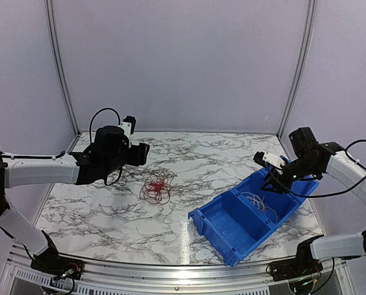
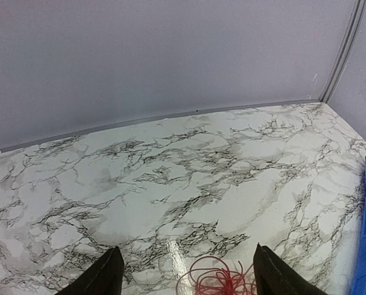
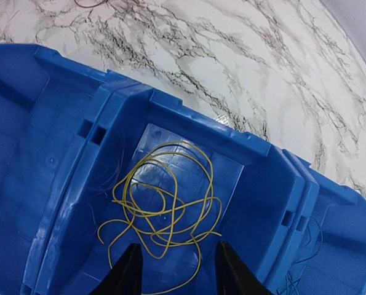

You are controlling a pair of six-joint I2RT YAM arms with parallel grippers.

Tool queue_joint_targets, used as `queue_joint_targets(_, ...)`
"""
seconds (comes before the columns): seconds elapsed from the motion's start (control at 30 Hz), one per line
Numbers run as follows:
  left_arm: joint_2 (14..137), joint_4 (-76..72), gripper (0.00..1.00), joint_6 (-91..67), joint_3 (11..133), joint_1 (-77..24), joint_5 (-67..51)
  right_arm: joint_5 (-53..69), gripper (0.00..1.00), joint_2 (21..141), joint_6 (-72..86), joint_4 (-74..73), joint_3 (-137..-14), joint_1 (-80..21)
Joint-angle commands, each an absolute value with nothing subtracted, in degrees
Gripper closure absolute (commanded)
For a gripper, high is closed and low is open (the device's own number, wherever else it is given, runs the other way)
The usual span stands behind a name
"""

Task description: Untangle the cables

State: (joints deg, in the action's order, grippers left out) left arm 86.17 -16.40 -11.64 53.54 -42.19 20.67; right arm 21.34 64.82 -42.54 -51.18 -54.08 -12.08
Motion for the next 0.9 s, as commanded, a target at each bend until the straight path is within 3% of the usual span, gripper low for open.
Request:
queue_joint_targets(0.0, 84.88, -16.27, 0.25, -12.36, 52.24, -42.10, 20.73, 23.00, 0.57, 63.37, -42.73, -51.80, -58.57, -11.60)
queue_joint_targets(0.33, 85.21, -14.95, 0.35, -15.58, 47.94, -42.01, 12.56, 31.79, 0.59, 67.73, -37.16, -42.20, -60.67, -13.10)
queue_joint_targets(0.47, 88.83, -6.61, 0.35, -19.93, 50.33, -40.90, 7.84, 33.56, 0.61, 71.71, -34.00, -36.49, -63.18, -16.59)
queue_joint_targets(0.63, 91.77, -5.28, 0.35, -23.18, 49.93, -40.68, 2.43, 31.24, 0.61, 81.04, -32.74, -30.80, -68.72, -24.02)
queue_joint_targets(0.87, 88.83, -6.16, 0.33, -26.42, 47.54, -40.69, 5.05, 30.88, 0.56, 101.21, -30.84, -28.82, -83.56, -30.65)
